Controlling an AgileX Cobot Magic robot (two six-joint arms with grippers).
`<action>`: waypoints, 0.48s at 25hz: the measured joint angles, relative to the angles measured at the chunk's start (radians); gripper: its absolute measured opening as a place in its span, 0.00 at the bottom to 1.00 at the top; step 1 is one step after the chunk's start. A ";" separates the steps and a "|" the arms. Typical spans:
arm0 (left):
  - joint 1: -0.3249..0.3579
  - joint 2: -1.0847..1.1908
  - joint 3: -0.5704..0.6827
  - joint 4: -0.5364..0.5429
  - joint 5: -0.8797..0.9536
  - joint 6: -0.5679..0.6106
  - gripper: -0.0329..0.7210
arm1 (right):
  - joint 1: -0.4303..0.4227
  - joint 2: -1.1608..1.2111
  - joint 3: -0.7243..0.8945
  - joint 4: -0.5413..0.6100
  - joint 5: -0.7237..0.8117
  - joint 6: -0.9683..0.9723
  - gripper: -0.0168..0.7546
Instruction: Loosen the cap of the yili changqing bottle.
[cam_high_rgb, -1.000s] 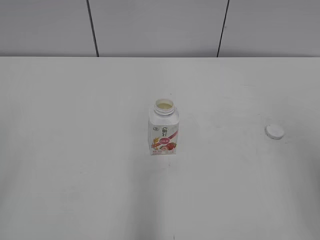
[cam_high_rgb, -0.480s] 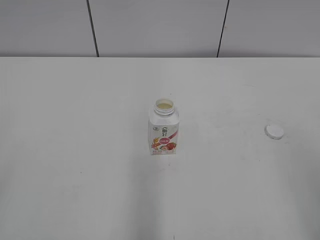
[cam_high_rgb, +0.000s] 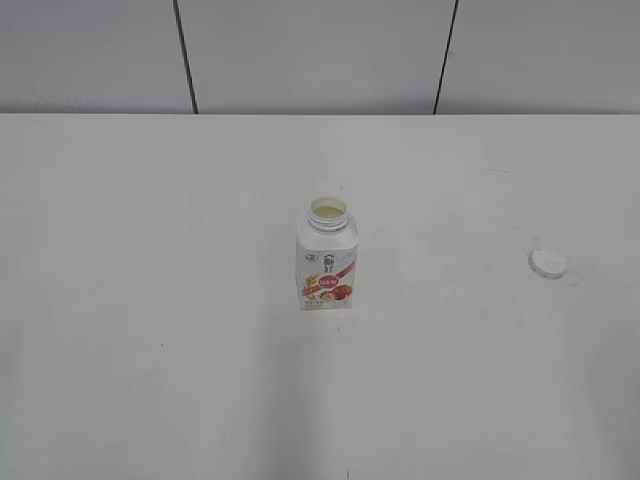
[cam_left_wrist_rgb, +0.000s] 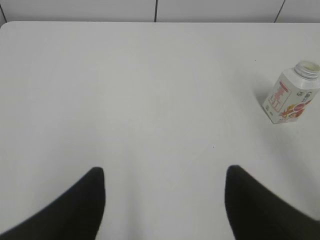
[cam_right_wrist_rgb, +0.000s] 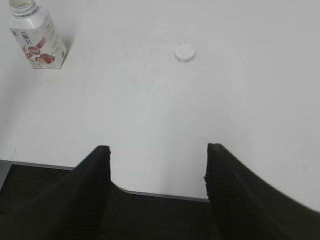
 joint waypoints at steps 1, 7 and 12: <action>0.000 0.000 0.000 0.000 -0.001 0.004 0.66 | 0.000 -0.003 0.001 -0.001 0.001 0.000 0.64; -0.001 0.000 0.000 -0.008 -0.005 0.020 0.66 | 0.000 -0.005 0.012 -0.020 -0.025 0.000 0.64; -0.001 0.000 0.000 -0.079 -0.007 0.097 0.66 | 0.000 -0.005 0.045 -0.041 -0.108 -0.003 0.64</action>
